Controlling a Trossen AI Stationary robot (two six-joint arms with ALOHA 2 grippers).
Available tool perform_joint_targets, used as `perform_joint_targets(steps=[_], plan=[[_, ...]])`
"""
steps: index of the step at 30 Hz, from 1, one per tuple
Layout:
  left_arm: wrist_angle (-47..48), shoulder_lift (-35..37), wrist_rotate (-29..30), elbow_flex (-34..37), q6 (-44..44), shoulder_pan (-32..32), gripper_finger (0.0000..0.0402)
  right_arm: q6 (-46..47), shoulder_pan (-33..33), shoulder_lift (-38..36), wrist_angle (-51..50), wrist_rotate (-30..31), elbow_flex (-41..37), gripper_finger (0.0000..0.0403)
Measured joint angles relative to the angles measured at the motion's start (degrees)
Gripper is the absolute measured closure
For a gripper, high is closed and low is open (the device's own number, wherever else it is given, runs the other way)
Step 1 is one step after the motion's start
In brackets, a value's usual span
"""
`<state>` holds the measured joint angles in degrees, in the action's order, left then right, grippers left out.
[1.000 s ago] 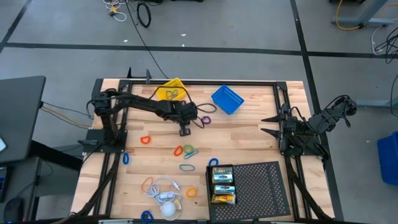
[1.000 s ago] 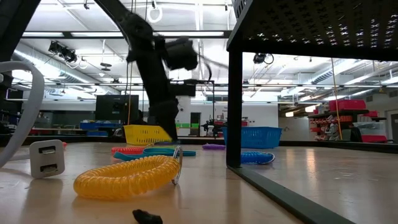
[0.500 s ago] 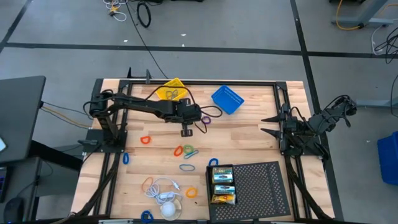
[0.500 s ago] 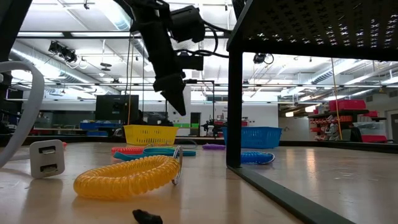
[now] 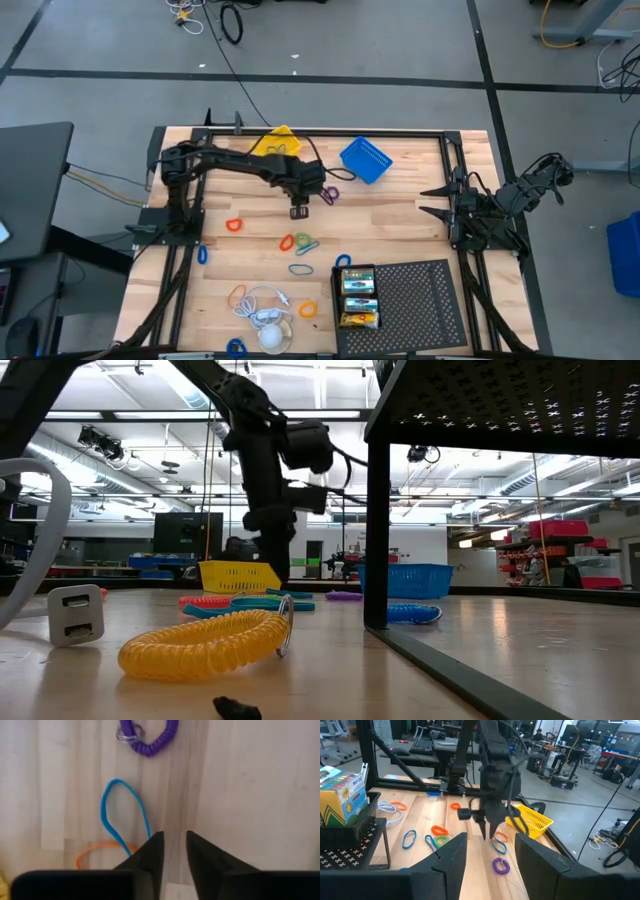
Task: Pick & Place Office Desk Supplies
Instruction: Put the blue rubber band into the yellow basket
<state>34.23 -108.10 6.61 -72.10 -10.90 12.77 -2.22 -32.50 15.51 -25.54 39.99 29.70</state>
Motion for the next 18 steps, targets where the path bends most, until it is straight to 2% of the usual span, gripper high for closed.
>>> perform_joint_targets(steps=[4, 8, 18], plan=[[-2.3, -1.4, 0.1, 0.0, -1.7, 0.0, 0.026, 0.0, 0.0, 0.0, 0.0, 0.0, 0.0, 0.0227], [-5.2, -2.0, 1.3, 0.0, -3.1, 0.0, 0.023, -0.2, 0.0, 0.0, -0.1, 0.0, 0.0, 0.0227], [-6.1, -4.6, 2.3, 0.0, -3.3, 2.3, 0.0246, 0.0, 0.0, 0.0, 0.0, 0.0, 0.0, 0.0227]])
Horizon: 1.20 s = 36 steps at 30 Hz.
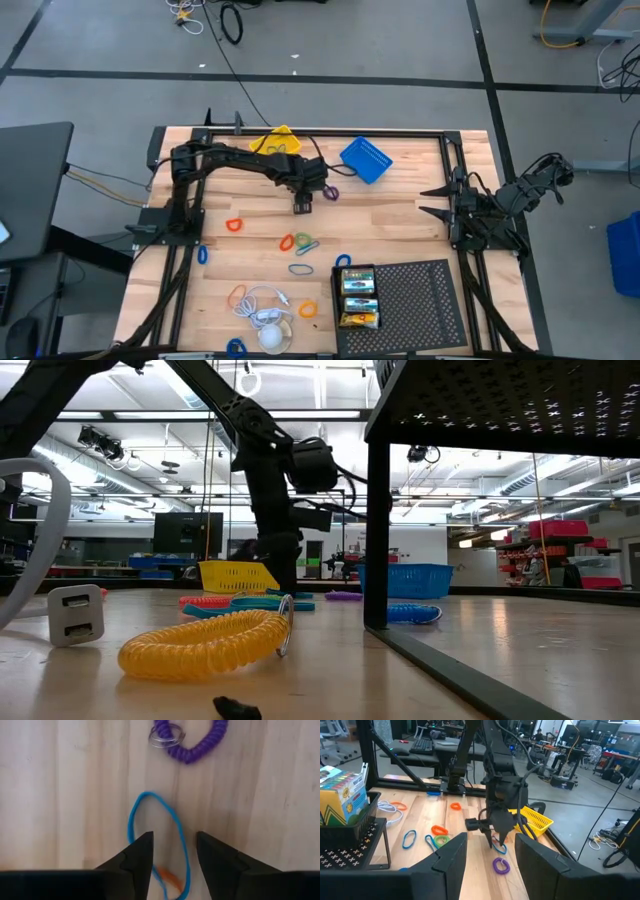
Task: Pick & Place Office Desk Supplies
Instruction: Put the blue rubber band into the yellow basket
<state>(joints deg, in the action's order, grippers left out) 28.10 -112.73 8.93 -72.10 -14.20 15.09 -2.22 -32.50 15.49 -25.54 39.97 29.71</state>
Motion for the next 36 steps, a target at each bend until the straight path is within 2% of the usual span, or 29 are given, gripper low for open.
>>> perform_joint_targets(steps=[6, 9, 11, 13, 23, 27, 31, 36], plan=[[0.4, -1.0, 0.0, -0.2, -0.2, -0.1, 0.0281, -0.1, 0.0, 0.3, 0.3, 0.1, 0.0, 0.0227], [0.5, -1.1, -0.1, -0.2, 0.0, -0.1, 0.0326, -0.1, 0.0, 0.4, 0.4, 0.1, 0.0, 0.0227], [0.7, -1.0, -0.2, -0.2, 0.5, -0.4, 0.0374, -0.1, 0.0, 0.4, 0.4, 0.1, 0.0, 0.0227], [0.7, -0.6, 0.4, -0.1, 1.4, -0.8, 0.0392, -0.1, 0.0, 0.4, 0.4, 0.1, 0.0, 0.0227], [4.4, 5.4, 7.0, 0.0, 3.7, -4.8, 0.0399, -0.1, 0.0, 0.4, 0.4, 0.3, 0.0, 0.0227], [6.4, 9.4, 12.8, 0.0, 4.4, -5.5, 0.04, -0.1, 0.0, 0.4, 0.4, 0.4, 0.0, 0.0227], [9.1, 13.3, 17.3, 0.0, 4.3, -3.6, 0.04, -0.1, 0.0, 0.4, 0.4, 0.4, 0.0, 0.0227], [11.4, 16.8, 18.5, 0.0, 4.1, 2.6, 0.04, -0.1, 0.0, 0.4, 0.2, 0.4, 0.0, 0.0227]])
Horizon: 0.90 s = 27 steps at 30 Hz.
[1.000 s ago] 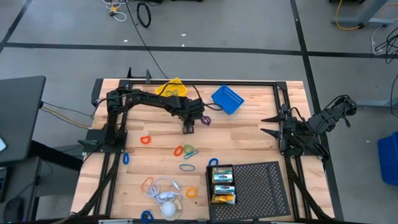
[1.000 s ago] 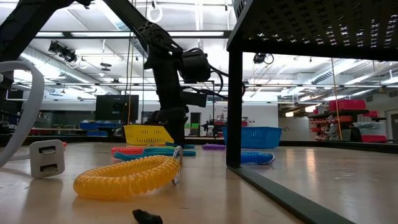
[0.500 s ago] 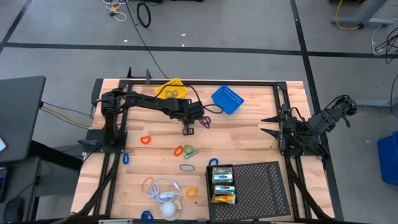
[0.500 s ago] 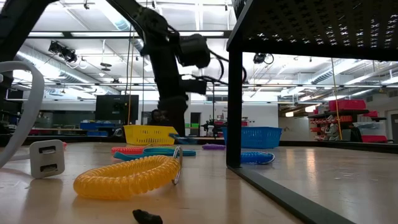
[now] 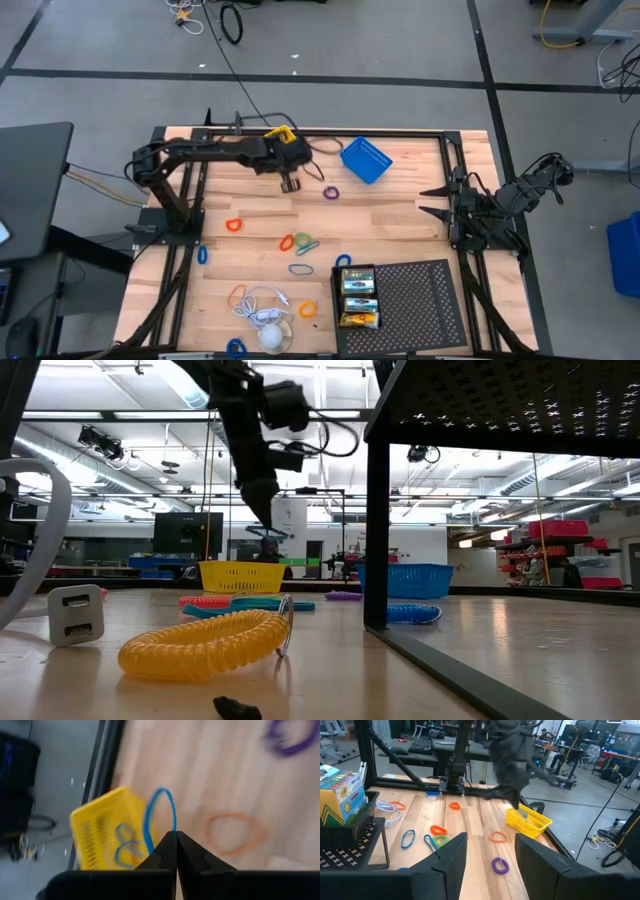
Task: Pick & Place Office Desk Supplies
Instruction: Put the blue rubber band into the yellow basket
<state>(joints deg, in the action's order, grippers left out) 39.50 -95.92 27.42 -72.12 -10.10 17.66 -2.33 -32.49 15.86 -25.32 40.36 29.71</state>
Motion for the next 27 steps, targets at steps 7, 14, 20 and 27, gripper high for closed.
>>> perform_joint_targets(steps=[7, 14, 20, 27], plan=[[1.2, -0.5, -2.6, 0.0, -1.0, 12.1, 0.0401, 0.2, 0.0, 0.1, -0.2, 0.0, 0.0, 0.0227], [4.0, -0.9, -22.6, 0.0, -2.1, 21.7, 0.0393, 0.2, 0.0, 0.3, -0.2, -0.3, 0.0, 0.0227], [2.4, -0.9, -26.2, 0.0, -4.5, 22.6, 0.0346, 0.2, 0.0, 0.3, -0.3, -0.3, 0.0, 0.0227], [2.3, -0.9, -26.2, 0.0, -7.9, 20.7, 0.0262, 0.2, 0.0, 0.3, -0.3, -0.3, 0.0, 0.0227]])
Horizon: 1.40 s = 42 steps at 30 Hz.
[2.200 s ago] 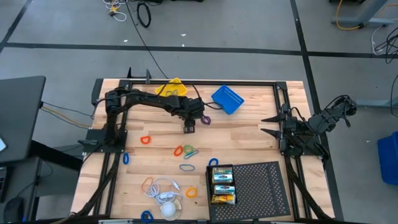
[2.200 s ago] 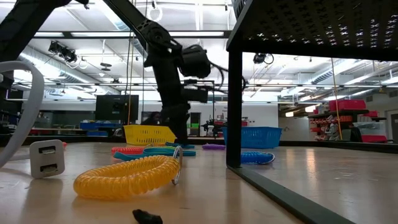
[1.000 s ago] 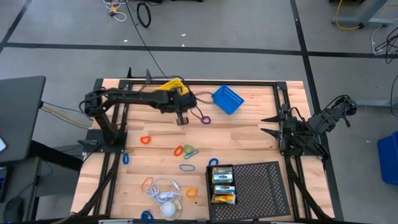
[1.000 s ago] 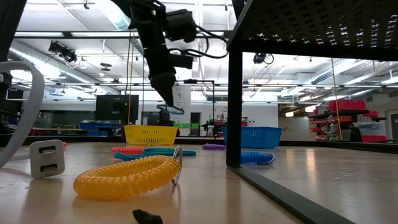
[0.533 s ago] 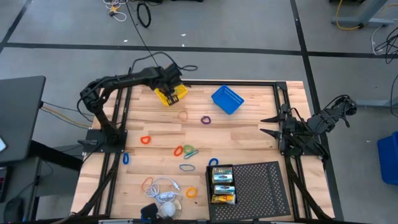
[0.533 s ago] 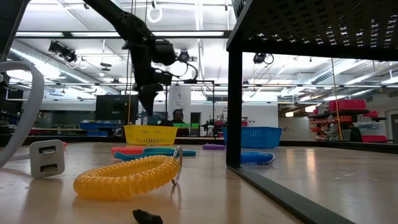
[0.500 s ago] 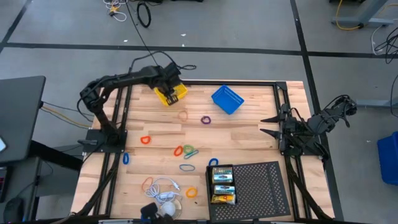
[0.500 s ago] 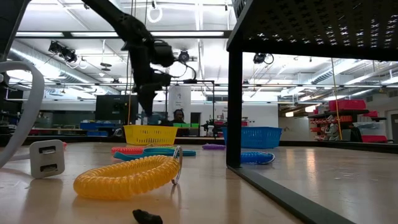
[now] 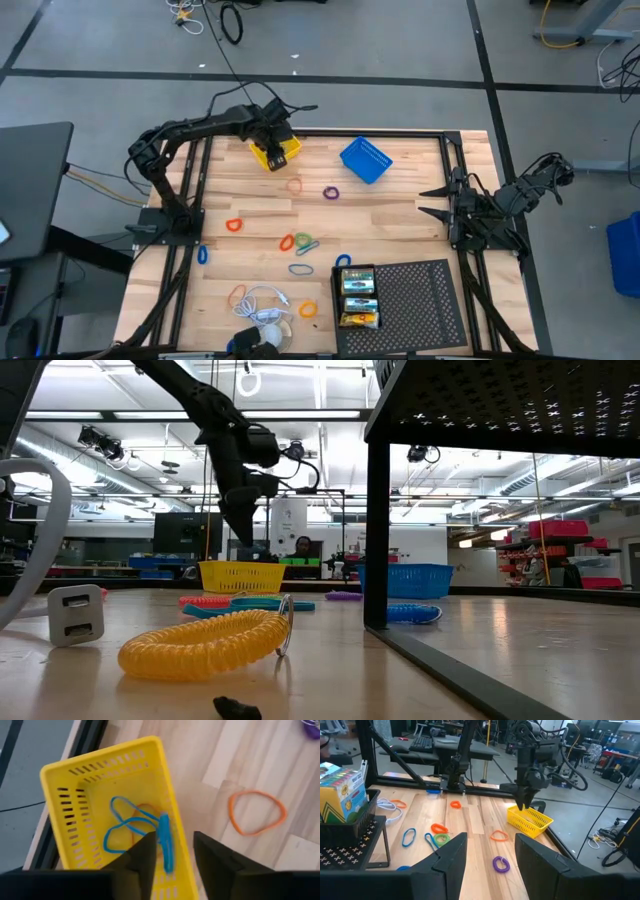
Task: Pick & Place Office Desk Supplies
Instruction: Put the blue rubber band into the yellow basket, then put the orange rubber band into the yellow basket
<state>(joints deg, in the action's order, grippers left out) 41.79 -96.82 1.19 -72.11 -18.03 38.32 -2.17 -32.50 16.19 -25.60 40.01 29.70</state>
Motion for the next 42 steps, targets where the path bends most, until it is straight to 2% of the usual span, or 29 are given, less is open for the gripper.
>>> perform_joint_targets(steps=[4, 7, 14, 20, 34, 39, 42], plan=[[0.0, 0.0, -1.0, 0.0, 0.1, -2.0, 0.0214, 0.0, 0.0, 0.0, 0.0, 0.0, 0.0, 0.0227], [0.0, 0.0, -2.8, 0.0, 1.0, -4.8, 0.0195, 0.0, 0.0, 0.0, 0.0, 0.0, 0.0, 0.0227], [-3.0, 0.0, 1.7, 0.0, 7.4, -14.3, 0.0193, 0.0, 0.0, 0.0, -1.8, 1.6, 0.0, 0.0227], [-6.9, -0.7, 3.0, -0.1, 11.8, -20.3, 0.0194, 0.0, 0.0, 0.0, -1.9, 1.8, 0.0, 0.0227], [-6.2, -11.9, 6.2, -0.1, 15.6, -18.7, 0.0188, 0.4, 0.0, 0.0, -1.9, 1.3, 0.0, 0.0227], [-5.7, -14.6, 6.2, -0.1, 15.7, -17.4, 0.0189, 0.4, 0.0, 0.0, -1.9, 1.3, 0.0, 0.0227], [-5.7, -15.5, 4.0, -0.2, 15.1, -16.8, 0.0189, 0.4, 0.0, 0.0, -2.0, 1.1, 0.0, 0.0227]])
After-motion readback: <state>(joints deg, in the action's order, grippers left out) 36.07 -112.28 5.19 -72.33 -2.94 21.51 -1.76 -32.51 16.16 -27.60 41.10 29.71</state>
